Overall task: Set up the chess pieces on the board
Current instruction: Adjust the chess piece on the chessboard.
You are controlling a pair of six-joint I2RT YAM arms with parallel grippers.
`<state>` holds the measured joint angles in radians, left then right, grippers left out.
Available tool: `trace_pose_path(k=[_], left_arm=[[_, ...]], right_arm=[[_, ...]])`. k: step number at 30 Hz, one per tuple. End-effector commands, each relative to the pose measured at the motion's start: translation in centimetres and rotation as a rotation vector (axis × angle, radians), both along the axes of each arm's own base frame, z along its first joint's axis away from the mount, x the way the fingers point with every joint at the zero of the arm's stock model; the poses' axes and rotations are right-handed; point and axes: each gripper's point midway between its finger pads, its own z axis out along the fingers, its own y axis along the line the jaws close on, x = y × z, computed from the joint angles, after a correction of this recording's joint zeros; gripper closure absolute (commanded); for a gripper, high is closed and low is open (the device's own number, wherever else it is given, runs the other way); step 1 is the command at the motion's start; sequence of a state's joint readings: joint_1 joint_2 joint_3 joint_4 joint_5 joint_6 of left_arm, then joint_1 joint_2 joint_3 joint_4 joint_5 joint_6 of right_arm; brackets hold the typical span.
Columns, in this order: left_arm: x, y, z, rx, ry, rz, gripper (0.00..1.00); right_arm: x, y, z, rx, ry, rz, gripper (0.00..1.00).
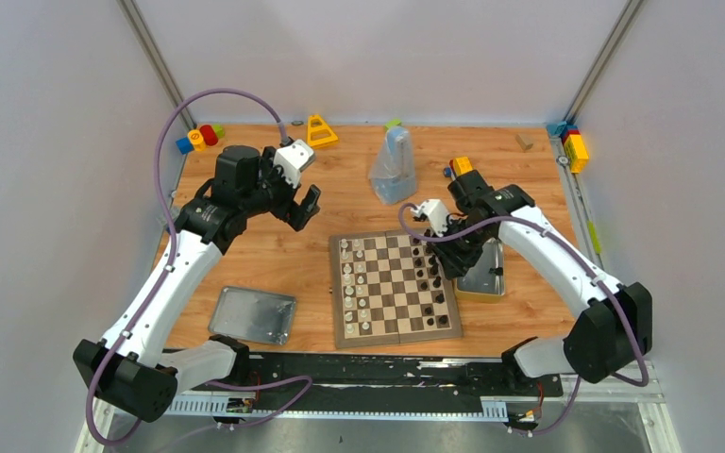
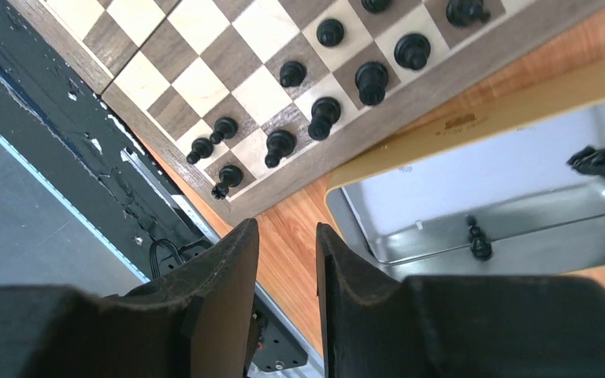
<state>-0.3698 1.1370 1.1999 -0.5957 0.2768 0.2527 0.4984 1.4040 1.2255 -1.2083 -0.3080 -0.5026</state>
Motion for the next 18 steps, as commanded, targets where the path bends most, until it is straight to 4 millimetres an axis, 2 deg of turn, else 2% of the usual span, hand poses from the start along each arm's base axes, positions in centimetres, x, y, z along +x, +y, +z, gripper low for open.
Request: trace_pose_path(k=[1, 9, 18], left_arm=[[-0.5, -0.5, 1.8, -0.025, -0.051, -0.053, 0.0], [-0.5, -0.6, 1.3, -0.025, -0.041, -0.063, 0.0], [-0.4, -0.6, 0.9, -0.019, -0.038, -0.066, 0.0]], right_arm=[[-0.6, 0.5, -0.1, 0.104, -0.004, -0.016, 0.66], [-1.8, 1.2, -3.1, 0.139, 0.076, -0.012, 0.66], [-1.3, 1.4, -5.5, 0.122, 0.096, -0.026, 0.67]])
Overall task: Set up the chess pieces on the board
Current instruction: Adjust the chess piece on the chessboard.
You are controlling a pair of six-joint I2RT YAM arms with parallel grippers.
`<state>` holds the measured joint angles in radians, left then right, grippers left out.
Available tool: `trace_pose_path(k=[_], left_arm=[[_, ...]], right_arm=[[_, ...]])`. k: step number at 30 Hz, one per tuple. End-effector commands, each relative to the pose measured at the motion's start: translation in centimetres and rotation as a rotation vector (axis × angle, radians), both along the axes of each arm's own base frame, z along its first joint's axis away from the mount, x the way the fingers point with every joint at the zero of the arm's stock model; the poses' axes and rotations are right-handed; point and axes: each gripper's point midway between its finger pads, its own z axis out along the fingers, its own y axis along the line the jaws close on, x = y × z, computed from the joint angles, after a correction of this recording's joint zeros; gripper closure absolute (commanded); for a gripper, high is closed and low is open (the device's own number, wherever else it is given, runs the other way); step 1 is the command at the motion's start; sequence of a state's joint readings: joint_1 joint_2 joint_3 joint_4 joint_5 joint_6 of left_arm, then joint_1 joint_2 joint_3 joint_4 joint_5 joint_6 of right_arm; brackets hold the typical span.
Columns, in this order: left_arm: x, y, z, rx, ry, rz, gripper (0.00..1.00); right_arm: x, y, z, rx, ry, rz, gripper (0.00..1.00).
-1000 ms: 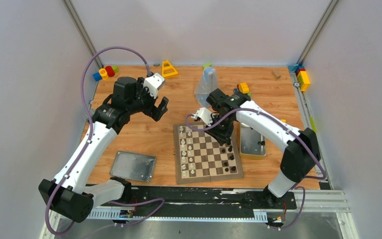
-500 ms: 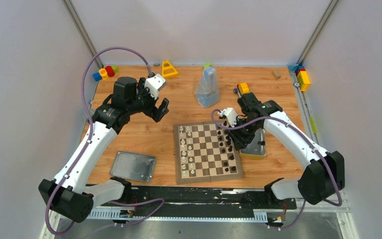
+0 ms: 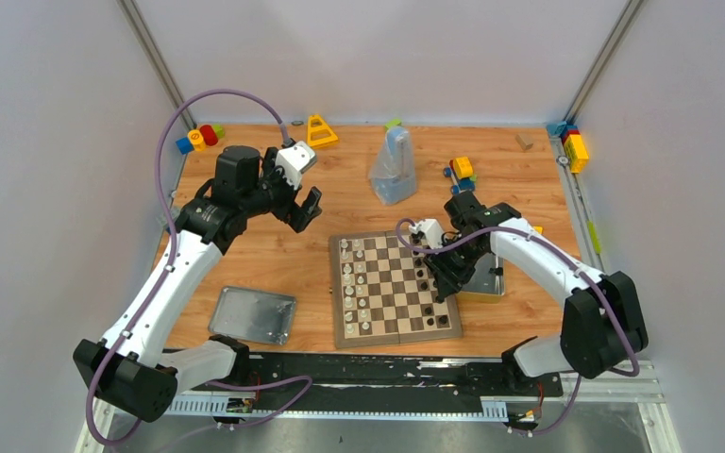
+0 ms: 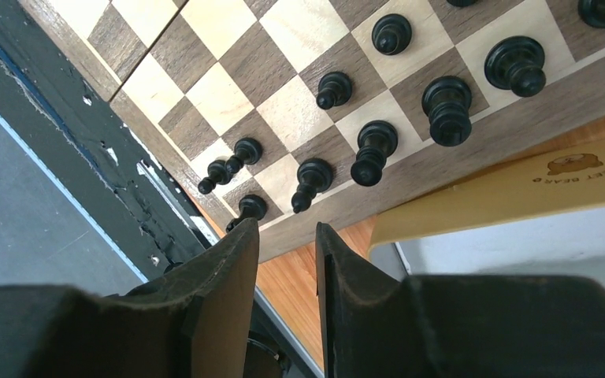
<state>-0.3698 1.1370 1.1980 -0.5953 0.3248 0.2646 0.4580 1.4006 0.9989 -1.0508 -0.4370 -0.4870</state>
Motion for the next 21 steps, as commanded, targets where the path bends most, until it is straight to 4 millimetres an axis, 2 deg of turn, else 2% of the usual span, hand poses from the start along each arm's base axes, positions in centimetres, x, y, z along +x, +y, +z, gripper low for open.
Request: trace_pose_path(k=[1, 9, 21], left_arm=[[0.0, 0.0, 0.9, -0.005, -0.042, -0.019, 0.0], [0.0, 0.1, 0.8, -0.003, -0.04, -0.019, 0.0], [0.1, 0.1, 0.8, 0.0, -0.042, -0.015, 0.0]], right_arm=[[1.1, 1.2, -0.6, 0.036, -0.025, 0.001, 0.67], [0.7, 1.1, -2.0, 0.008, 0.002, 0.011, 0.7], [0.8, 1.3, -2.3, -0.006, 0.005, 0.016, 0.88]])
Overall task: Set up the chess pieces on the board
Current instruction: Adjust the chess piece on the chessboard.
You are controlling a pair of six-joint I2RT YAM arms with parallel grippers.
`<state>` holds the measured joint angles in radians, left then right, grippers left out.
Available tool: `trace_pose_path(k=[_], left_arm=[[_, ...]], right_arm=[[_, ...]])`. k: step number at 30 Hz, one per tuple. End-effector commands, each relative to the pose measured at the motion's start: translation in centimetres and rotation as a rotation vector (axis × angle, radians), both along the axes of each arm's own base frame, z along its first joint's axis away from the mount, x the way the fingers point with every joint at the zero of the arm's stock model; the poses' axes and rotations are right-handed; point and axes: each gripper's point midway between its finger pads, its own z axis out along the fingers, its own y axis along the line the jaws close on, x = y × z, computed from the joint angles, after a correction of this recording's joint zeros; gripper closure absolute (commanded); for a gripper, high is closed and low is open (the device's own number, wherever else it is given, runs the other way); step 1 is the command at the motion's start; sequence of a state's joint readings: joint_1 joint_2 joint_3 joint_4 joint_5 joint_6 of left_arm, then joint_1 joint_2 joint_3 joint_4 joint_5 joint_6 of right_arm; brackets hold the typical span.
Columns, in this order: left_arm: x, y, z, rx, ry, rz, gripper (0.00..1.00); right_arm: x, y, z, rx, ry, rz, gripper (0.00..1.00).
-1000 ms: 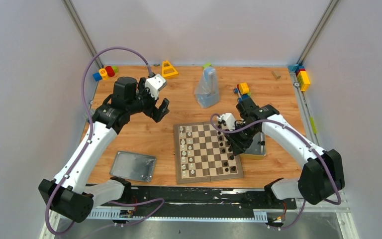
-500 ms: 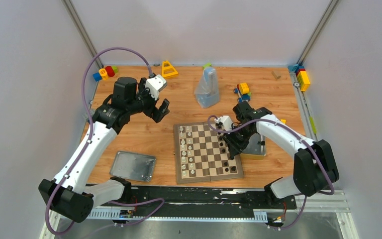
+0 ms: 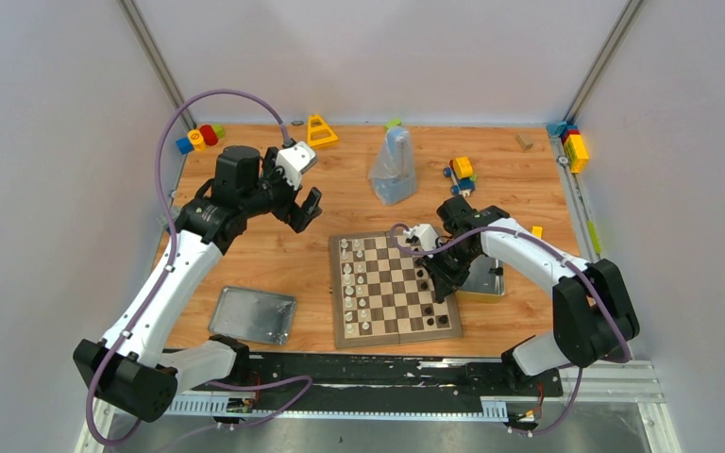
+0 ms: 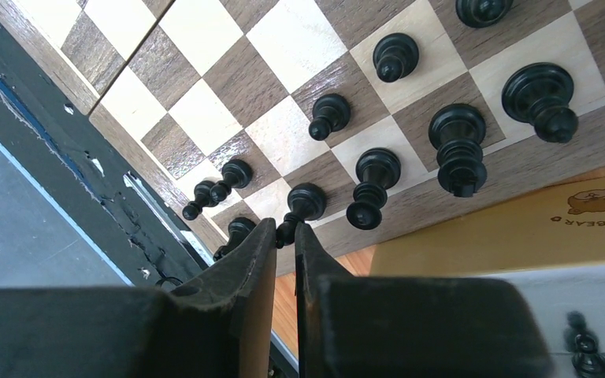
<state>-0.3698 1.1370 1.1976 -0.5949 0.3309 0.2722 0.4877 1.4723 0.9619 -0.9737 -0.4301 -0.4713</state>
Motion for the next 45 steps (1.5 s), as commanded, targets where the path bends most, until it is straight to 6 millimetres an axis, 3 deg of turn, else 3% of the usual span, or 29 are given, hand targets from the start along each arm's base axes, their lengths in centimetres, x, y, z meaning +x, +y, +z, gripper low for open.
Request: trace_pose_path(k=[1, 17, 34, 45], left_arm=[[0.1, 0.2, 0.7, -0.002, -0.038, -0.006, 0.0], [0.1, 0.2, 0.9, -0.001, -0.042, -0.006, 0.0], [0.0, 0.3, 0.7, 0.004, -0.041, -0.004, 0.0], [0.0, 0.3, 0.7, 0.004, -0.04, -0.004, 0.0]], right_arm=[[0.8, 0.6, 0.2, 0.015, -0.029, 0.0, 0.89], [2.1, 0.6, 0.8, -0.005, -0.073, -0.008, 0.91], [2.1, 0.8, 0.5, -0.002, -0.057, -0.006, 0.9], [2.3, 0.5, 0.9, -0.008, -0.079, -0.011, 0.72]])
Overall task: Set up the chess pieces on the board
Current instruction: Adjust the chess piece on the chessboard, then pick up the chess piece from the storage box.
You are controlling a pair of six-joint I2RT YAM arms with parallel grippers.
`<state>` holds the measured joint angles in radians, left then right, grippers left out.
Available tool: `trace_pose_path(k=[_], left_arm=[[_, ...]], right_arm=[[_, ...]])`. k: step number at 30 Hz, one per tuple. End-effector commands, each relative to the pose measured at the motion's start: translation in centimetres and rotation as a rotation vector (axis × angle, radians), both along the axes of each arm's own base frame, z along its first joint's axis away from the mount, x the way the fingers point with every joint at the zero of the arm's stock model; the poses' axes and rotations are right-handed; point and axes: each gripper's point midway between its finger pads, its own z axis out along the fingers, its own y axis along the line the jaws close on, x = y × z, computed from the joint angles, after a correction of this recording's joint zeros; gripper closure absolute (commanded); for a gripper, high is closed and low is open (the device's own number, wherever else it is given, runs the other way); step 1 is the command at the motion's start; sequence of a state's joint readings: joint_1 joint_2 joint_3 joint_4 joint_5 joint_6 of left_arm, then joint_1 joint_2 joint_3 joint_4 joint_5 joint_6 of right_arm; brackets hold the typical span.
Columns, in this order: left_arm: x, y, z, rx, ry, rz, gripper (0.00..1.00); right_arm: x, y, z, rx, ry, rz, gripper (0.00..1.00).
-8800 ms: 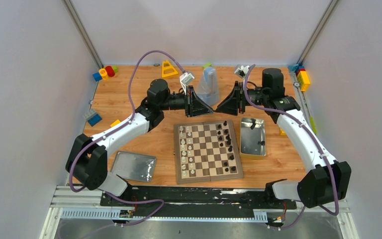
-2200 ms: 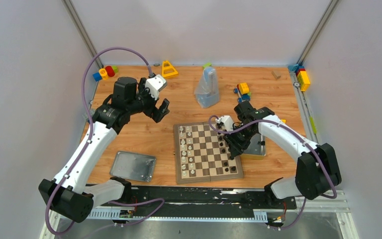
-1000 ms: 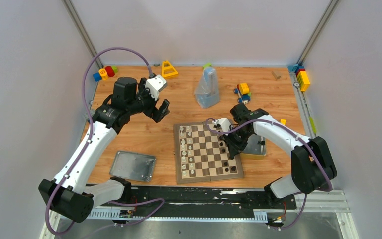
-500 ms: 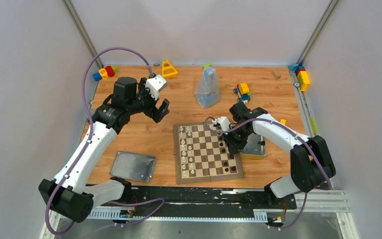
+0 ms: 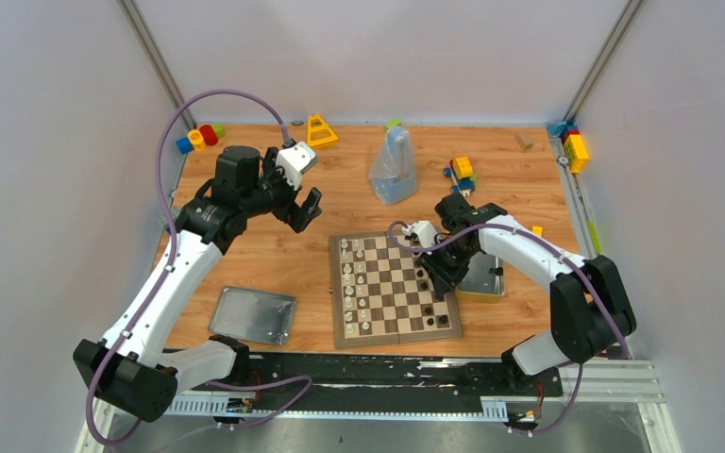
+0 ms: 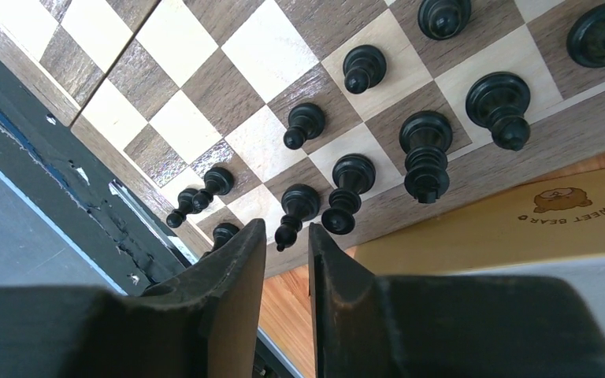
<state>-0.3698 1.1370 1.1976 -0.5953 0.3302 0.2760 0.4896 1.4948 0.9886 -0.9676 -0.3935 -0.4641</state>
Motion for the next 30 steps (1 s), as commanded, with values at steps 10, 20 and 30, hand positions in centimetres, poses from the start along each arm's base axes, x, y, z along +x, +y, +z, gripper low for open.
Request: trace_pose_path(k=[10, 20, 30], left_arm=[[-0.1, 0.4, 0.8, 0.003, -0.041, -0.004, 0.0], [0.0, 0.5, 1.0, 0.006, -0.049, 0.002, 0.0], [0.2, 0.2, 0.8, 0.001, -0.038, -0.002, 0.0]], right_arm=[[2.8, -0.4, 5.2, 0.063, -0.169, -0.061, 0.64], [7.0, -7.7, 7.1, 0.013, -0.291, -0.284, 0.62], [12.8, -10.5, 4.0, -0.018, -0.308, -0.551, 0.66]])
